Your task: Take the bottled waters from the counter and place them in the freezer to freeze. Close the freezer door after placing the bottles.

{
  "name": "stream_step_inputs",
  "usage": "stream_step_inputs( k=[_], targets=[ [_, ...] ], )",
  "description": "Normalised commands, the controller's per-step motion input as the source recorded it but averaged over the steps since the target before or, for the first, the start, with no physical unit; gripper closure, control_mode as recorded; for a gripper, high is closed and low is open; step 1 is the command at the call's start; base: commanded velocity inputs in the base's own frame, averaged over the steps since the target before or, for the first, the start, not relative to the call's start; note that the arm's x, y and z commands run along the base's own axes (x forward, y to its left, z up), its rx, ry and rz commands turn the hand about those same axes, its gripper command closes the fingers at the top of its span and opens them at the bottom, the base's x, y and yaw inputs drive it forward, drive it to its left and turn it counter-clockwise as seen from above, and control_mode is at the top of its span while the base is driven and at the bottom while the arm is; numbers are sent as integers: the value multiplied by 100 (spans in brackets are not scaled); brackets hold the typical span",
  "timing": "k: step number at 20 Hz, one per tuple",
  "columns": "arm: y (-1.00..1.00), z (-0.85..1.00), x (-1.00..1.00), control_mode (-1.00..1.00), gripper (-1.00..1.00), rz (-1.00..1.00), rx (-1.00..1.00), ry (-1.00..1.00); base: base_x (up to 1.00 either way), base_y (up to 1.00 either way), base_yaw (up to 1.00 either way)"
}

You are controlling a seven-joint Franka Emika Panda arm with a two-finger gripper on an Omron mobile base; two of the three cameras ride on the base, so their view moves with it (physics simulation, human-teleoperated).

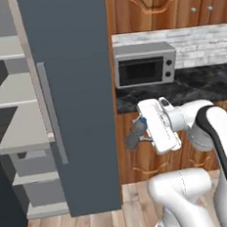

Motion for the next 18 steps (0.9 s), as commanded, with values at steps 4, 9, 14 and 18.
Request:
stream_step_inputs(
  k=[4,9,14,18],
  targets=[
    [0,0,0,100,100,0,0,0,1,100,10],
    [0,0,0,100,100,0,0,0,56,92,-4],
    [0,0,0,100,100,0,0,0,68,56,-13],
    [0,0,0,100,100,0,0,0,79,20,-32]
  ],
)
